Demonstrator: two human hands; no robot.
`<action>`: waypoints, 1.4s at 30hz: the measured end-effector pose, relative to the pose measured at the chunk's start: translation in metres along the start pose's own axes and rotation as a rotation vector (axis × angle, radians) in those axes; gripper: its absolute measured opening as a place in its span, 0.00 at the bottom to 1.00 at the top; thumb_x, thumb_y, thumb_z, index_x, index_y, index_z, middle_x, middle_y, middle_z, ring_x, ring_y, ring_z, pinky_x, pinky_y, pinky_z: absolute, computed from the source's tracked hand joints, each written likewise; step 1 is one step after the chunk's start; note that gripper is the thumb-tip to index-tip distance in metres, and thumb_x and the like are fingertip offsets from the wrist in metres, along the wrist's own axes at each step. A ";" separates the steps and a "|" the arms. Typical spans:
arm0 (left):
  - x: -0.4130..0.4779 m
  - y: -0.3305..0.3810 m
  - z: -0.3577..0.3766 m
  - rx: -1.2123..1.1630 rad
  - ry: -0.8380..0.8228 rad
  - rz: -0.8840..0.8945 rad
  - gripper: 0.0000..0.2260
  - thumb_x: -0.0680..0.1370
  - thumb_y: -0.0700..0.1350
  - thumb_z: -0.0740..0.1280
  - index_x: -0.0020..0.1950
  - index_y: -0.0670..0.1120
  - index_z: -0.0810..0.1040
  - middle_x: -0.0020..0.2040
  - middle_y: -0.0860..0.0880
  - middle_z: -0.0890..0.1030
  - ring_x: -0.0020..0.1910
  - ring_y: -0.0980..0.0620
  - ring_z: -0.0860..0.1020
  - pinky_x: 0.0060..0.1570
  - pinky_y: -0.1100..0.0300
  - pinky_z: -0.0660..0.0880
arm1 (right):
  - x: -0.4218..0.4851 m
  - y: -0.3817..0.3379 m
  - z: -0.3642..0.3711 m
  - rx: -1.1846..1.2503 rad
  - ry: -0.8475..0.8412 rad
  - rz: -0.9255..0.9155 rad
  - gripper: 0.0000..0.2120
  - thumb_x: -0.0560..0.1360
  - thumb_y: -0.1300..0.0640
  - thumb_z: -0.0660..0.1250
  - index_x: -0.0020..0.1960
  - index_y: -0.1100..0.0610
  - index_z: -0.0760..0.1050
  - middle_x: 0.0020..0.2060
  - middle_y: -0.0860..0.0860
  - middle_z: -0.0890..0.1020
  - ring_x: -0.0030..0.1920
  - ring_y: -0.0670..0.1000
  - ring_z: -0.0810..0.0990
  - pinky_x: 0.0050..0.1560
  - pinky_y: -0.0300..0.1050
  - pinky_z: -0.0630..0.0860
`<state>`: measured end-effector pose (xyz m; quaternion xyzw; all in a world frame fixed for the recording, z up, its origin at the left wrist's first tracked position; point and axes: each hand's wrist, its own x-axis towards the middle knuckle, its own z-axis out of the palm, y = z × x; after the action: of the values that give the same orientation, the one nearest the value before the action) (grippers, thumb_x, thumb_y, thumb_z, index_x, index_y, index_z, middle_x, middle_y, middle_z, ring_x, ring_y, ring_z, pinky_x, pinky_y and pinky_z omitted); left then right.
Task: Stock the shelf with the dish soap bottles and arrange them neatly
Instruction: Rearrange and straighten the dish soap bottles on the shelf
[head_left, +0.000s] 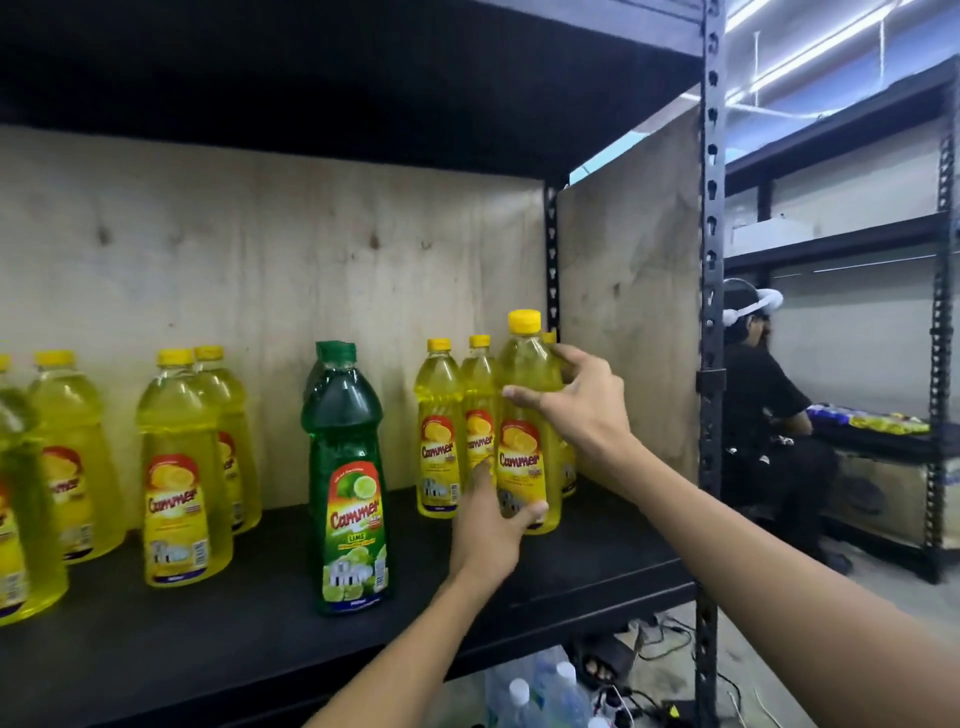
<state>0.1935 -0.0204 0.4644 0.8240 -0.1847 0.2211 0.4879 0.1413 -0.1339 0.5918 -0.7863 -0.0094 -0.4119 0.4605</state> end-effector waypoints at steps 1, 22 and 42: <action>-0.012 0.006 -0.014 -0.001 0.031 0.018 0.32 0.70 0.58 0.75 0.69 0.52 0.68 0.63 0.52 0.78 0.64 0.51 0.75 0.63 0.55 0.72 | -0.006 -0.015 -0.005 0.022 -0.014 -0.018 0.43 0.58 0.40 0.83 0.69 0.52 0.76 0.57 0.50 0.84 0.59 0.48 0.82 0.62 0.46 0.78; -0.116 -0.039 -0.263 0.341 0.424 -0.345 0.30 0.68 0.58 0.77 0.65 0.51 0.70 0.60 0.49 0.79 0.61 0.46 0.77 0.61 0.47 0.74 | -0.098 -0.173 0.164 0.489 -0.589 0.094 0.46 0.61 0.51 0.84 0.73 0.60 0.69 0.65 0.55 0.79 0.62 0.53 0.78 0.62 0.45 0.74; -0.124 -0.084 -0.272 0.475 0.506 -0.314 0.40 0.72 0.58 0.73 0.78 0.49 0.60 0.70 0.44 0.68 0.70 0.43 0.67 0.65 0.48 0.70 | -0.111 -0.158 0.204 0.375 -0.738 0.086 0.44 0.68 0.50 0.80 0.78 0.54 0.62 0.69 0.55 0.76 0.69 0.55 0.74 0.69 0.56 0.72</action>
<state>0.0840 0.2699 0.4520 0.8518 0.1267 0.3767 0.3414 0.1364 0.1468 0.5841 -0.7833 -0.2157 -0.0739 0.5783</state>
